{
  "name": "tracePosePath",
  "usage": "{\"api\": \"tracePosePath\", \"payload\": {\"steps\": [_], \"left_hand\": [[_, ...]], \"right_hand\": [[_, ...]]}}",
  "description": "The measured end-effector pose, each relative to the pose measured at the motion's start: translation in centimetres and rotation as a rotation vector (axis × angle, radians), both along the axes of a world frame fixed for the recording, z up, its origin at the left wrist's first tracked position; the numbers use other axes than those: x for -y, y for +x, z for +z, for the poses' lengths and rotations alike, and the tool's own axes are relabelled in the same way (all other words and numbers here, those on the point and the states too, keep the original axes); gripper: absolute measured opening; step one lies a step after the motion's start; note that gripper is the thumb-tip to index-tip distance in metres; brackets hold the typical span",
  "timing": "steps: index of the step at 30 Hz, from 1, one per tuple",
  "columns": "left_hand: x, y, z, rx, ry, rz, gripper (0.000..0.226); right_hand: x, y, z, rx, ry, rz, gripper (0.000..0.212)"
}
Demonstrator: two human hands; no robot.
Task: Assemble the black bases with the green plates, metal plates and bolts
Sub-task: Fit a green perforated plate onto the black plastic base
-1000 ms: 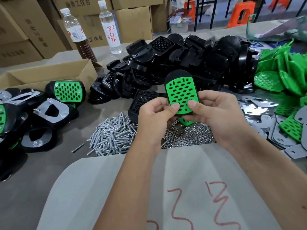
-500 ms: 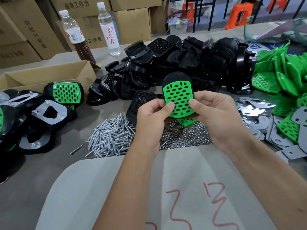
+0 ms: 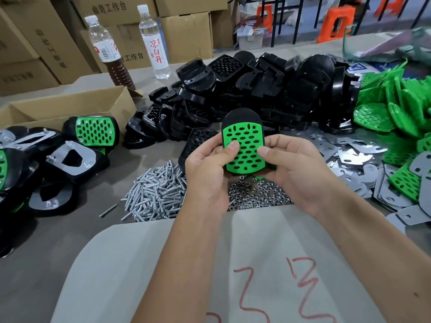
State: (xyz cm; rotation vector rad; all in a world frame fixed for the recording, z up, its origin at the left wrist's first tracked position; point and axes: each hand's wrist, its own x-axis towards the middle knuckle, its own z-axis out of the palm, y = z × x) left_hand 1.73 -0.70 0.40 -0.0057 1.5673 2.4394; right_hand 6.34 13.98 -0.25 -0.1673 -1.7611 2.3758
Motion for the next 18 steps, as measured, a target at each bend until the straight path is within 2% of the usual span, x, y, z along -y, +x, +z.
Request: {"api": "tracePosePath", "payload": {"steps": [2, 7, 11, 15, 18], "left_hand": [[0.1, 0.1, -0.1, -0.029, -0.042, -0.035, 0.033], [-0.4, 0.3, -0.2, -0.068, -0.136, -0.065, 0.017], [-1.3, 0.5, -0.4, -0.118, -0.159, 0.095, 0.038], [-1.3, 0.5, -0.3, -0.165, -0.093, 0.184, 0.039], [-1.0, 0.4, -0.1, -0.19, -0.065, 0.159, 0.043]], "right_hand": [[-0.1, -0.1, 0.1, 0.0, -0.025, -0.015, 0.033], [-0.3, 0.2, 0.3, -0.074, 0.046, -0.063, 0.024], [0.1, 0.3, 0.1, -0.119, 0.097, -0.052, 0.019], [0.6, 0.3, 0.2, -0.185, 0.018, 0.043, 0.033], [0.7, 0.4, 0.3, -0.211, -0.035, 0.081, 0.03]]}}
